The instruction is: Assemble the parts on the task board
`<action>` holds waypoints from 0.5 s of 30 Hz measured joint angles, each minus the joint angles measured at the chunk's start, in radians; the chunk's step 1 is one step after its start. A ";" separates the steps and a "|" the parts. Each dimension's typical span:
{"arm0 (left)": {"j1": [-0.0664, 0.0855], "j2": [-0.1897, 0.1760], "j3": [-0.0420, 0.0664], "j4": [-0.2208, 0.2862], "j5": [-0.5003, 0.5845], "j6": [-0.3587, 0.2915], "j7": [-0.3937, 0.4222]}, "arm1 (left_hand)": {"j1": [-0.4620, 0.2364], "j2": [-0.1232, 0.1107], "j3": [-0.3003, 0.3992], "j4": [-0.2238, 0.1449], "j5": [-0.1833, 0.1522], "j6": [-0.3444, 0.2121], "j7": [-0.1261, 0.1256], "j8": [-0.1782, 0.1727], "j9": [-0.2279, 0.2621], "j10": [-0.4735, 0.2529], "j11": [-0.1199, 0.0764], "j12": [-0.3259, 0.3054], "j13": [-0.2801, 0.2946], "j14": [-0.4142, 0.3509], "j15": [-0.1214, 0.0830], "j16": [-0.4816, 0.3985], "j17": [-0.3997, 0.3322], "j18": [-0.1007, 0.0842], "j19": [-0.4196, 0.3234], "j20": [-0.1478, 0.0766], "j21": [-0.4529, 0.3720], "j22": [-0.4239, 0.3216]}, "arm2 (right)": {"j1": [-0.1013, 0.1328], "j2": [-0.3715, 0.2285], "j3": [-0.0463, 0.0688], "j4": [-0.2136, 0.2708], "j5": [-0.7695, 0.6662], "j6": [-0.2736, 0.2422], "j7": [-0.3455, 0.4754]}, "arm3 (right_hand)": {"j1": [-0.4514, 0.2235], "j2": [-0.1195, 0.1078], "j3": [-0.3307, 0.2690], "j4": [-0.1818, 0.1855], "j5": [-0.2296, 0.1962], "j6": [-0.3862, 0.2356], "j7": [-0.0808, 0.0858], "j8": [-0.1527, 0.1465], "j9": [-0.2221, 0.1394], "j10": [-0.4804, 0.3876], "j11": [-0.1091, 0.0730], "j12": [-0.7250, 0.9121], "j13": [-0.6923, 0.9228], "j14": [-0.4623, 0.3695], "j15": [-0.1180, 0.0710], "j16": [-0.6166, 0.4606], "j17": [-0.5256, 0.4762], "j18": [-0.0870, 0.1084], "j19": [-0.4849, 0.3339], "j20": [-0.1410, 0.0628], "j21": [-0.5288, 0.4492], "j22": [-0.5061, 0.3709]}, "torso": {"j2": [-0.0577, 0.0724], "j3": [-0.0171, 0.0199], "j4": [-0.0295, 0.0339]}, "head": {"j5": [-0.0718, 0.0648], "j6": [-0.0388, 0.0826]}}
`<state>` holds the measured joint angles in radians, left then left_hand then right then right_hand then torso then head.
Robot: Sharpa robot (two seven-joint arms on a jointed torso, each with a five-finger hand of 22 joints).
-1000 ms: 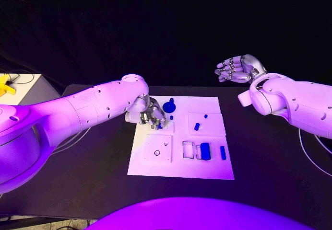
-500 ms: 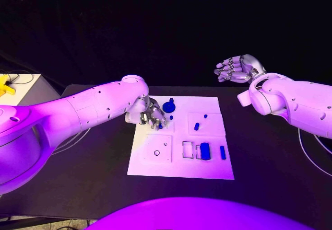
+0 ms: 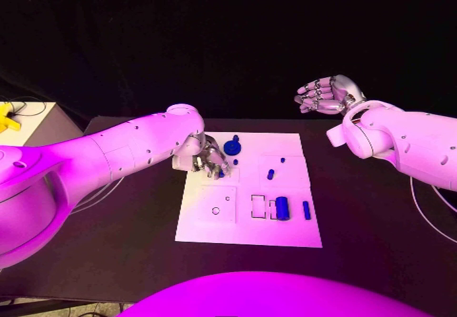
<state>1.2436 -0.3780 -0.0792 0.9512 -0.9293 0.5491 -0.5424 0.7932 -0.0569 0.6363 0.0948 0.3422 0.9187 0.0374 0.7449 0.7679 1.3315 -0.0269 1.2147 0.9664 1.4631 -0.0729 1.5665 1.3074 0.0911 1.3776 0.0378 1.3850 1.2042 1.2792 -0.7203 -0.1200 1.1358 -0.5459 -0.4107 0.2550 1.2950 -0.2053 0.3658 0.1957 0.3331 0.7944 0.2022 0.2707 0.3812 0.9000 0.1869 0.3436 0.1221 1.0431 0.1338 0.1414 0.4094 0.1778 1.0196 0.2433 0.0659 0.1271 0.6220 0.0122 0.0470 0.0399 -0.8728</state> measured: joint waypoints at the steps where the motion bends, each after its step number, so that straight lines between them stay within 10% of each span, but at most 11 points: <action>1: 0.000 0.000 0.000 0.000 -0.001 -0.001 0.000 | 0.005 -0.005 -0.007 0.002 -0.002 0.000 0.000 0.000 0.000 0.000 0.000 0.000 -0.001 0.000 0.000 0.000 0.000 0.000 0.000 0.000 0.000 -0.001 | 0.000 0.000 0.000 0.000 0.000 0.000 0.000 | 0.000 0.000 0.000 0.000 0.000 0.000 0.000 0.000 0.000 0.000 0.000 0.000 0.000 0.000 0.000 0.000 0.000 0.000 0.000 0.000 0.000 0.000 | 0.000 0.0000 0.0000 | 0.000 0.000; 11: -0.001 -0.007 -0.001 0.006 -0.008 -0.014 0.001 | 0.017 -0.043 -0.067 0.025 -0.029 0.000 0.000 0.000 0.001 0.000 0.000 -0.004 -0.006 0.000 0.000 0.000 0.000 0.000 0.000 0.000 -0.004 -0.003 | 0.000 -0.001 0.000 0.000 0.000 0.001 0.000 | 0.000 0.000 0.000 0.000 0.000 0.000 0.000 0.000 0.000 0.000 0.000 0.000 -0.002 0.000 0.000 0.000 0.000 0.000 0.000 0.000 0.000 -0.001 | 0.000 -0.0012 0.0003 | -0.002 0.000; 15: -0.002 -0.014 0.001 0.013 -0.013 -0.020 0.002 | 0.028 -0.057 -0.103 0.052 -0.133 0.000 0.000 0.000 0.002 0.000 0.000 -0.004 -0.006 0.000 0.000 0.000 0.000 0.000 0.000 0.000 -0.004 -0.003 | 0.000 0.000 0.000 0.000 0.000 0.001 0.000 | 0.000 0.000 0.000 0.000 0.000 0.000 0.000 0.000 0.000 0.000 0.000 0.000 -0.002 0.000 0.000 0.000 -0.001 0.000 0.000 0.000 0.000 -0.001 | 0.000 -0.0018 0.0003 | -0.002 0.000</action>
<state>1.2418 -0.3919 -0.0786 0.9643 -0.9421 0.5295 -0.5407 0.8212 -0.1137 0.5335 0.1467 0.2093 0.9187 0.0373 0.7449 0.7695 1.3314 -0.0268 1.2111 0.9600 1.4631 -0.0729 1.5665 1.3074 0.0911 1.3775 0.0378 1.3813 1.2010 1.2793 -0.7207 -0.1200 1.1356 -0.5458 -0.4099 0.2550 1.2950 -0.2053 0.3658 0.1957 0.3331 0.7944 0.2022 0.2707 0.3813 0.8999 0.1869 0.3436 0.1205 1.0431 0.1338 0.1414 0.4086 0.1778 1.0196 0.2433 0.0659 0.1258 0.6216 0.0104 0.0473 0.0381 -0.8728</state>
